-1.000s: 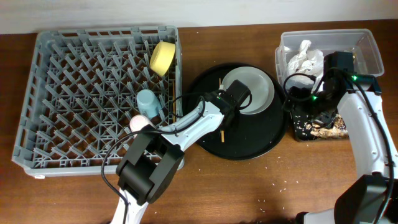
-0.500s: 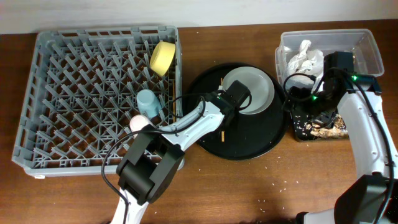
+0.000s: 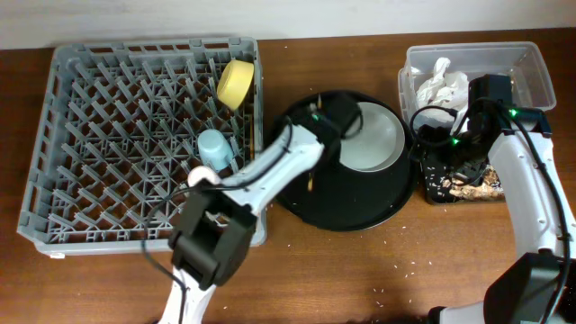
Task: Sort waste into correct bins and load items into the dishwasher rack
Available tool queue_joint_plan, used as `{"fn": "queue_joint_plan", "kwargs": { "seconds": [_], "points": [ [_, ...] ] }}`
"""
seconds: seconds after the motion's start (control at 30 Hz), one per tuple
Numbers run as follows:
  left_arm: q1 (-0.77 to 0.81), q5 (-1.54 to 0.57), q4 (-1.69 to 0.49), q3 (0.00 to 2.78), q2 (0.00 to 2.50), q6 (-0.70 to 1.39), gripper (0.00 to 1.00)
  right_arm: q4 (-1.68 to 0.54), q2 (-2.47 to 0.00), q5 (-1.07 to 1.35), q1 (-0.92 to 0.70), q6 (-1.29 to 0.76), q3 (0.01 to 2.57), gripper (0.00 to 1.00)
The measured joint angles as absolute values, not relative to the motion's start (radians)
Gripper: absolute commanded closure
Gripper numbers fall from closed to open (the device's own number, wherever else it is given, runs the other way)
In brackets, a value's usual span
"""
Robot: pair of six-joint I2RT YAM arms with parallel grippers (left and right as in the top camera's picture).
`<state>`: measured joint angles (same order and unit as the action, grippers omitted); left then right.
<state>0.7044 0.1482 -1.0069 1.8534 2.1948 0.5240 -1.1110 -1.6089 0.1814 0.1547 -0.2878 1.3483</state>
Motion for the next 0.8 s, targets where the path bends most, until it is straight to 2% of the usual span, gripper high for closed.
{"fn": "queue_joint_plan", "kwargs": {
  "seconds": [0.1,0.23,0.3,0.4,0.57,0.6,0.63,0.67,0.77,0.8],
  "points": [
    [0.618,0.237,-1.185,2.057,2.113,0.524,1.00,-1.111,-1.609,0.181,0.155,-0.289,1.349,0.01],
    [0.481,0.326,-1.395,2.095,1.886,0.524,1.00,-1.111,-1.609,0.181,0.155,-0.288,1.349,0.02],
    [0.474,0.321,-1.444,2.075,1.887,0.524,1.00,-1.111,-1.609,0.181,0.155,-0.288,1.349,0.01],
    [0.469,0.282,-1.402,1.924,1.892,0.524,1.00,-1.111,-1.609,0.181,0.155,-0.288,1.349,0.02],
    [0.469,0.213,-1.167,1.643,1.902,0.524,1.00,-1.111,-1.609,0.181,0.155,-0.288,1.349,0.01],
    [0.469,0.212,-1.153,1.624,1.902,0.524,0.91,-1.111,-1.609,0.181,0.155,-0.288,1.349,0.02],
    [0.469,0.209,-1.138,1.606,1.902,0.521,0.74,-1.111,-1.609,0.181,0.155,-0.288,1.349,0.02],
    [0.471,0.206,-1.131,1.600,1.902,0.503,0.67,-1.111,-1.609,0.181,0.155,-0.287,1.349,0.02],
    [0.498,0.205,-1.102,1.600,1.902,0.464,0.59,-1.111,-1.609,0.181,0.155,-0.288,1.349,0.01],
    [0.505,0.197,-1.102,1.601,1.902,0.458,0.59,-1.111,-1.609,0.181,0.155,-0.289,1.349,0.01]
  ]
}}
